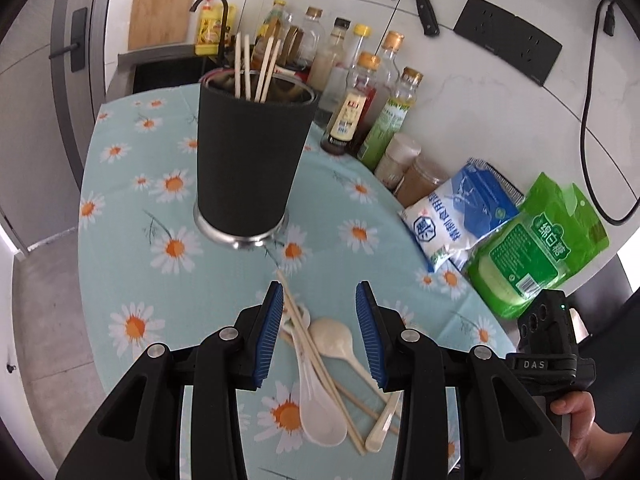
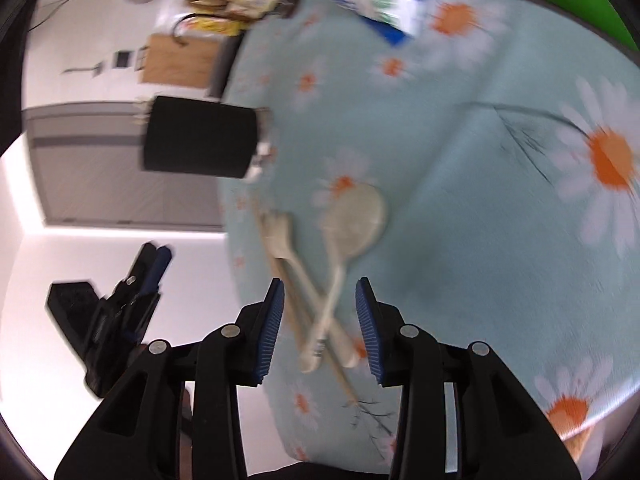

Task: Organize utensils
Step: 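Lower right gripper onto a white spoon handle and close it while left gripper returns over the cloth, then lower left gripper toward the green-printed white spoon while right gripper holds its spoon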

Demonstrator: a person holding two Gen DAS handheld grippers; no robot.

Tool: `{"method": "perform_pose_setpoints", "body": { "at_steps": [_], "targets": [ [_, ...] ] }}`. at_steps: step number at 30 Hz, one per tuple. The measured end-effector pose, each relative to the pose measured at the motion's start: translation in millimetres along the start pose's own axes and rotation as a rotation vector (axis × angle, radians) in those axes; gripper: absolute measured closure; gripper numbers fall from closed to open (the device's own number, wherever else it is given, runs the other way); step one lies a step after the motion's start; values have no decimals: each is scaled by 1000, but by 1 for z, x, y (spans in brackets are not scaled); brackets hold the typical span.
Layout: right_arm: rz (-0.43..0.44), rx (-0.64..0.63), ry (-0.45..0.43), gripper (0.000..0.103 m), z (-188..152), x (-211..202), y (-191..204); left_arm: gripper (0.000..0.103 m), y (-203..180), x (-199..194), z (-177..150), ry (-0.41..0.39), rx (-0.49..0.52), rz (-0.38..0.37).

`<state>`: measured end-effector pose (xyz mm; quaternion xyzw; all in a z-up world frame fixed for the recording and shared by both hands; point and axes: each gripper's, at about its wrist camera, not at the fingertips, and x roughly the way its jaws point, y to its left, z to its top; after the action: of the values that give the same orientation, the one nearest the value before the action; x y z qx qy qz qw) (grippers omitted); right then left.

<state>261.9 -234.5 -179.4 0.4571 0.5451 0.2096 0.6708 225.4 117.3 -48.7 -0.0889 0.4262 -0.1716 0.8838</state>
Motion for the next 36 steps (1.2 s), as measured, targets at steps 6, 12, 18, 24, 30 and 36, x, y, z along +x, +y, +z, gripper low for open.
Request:
{"method": "perform_pose_setpoints", "body": {
  "at_steps": [6,12,18,24,30,36],
  "targets": [
    [20,88,-14,65,-2,12,-5,67,10,0,-13,36,-13,-11],
    [25,110,0,69,-3,36,7,67,20,-4,-22,53,-23,-7],
    [26,151,14,97,-3,51,1,67,34,-9,-32,63,-48,10],
    [33,131,17,97,1,58,4,67,43,-7,-37,74,-76,19],
    [34,108,26,96,3,59,6,67,42,-2,-36,79,-88,16],
    [47,63,29,98,7,52,10,67,39,0,-33,77,-97,27]
  ]
}}
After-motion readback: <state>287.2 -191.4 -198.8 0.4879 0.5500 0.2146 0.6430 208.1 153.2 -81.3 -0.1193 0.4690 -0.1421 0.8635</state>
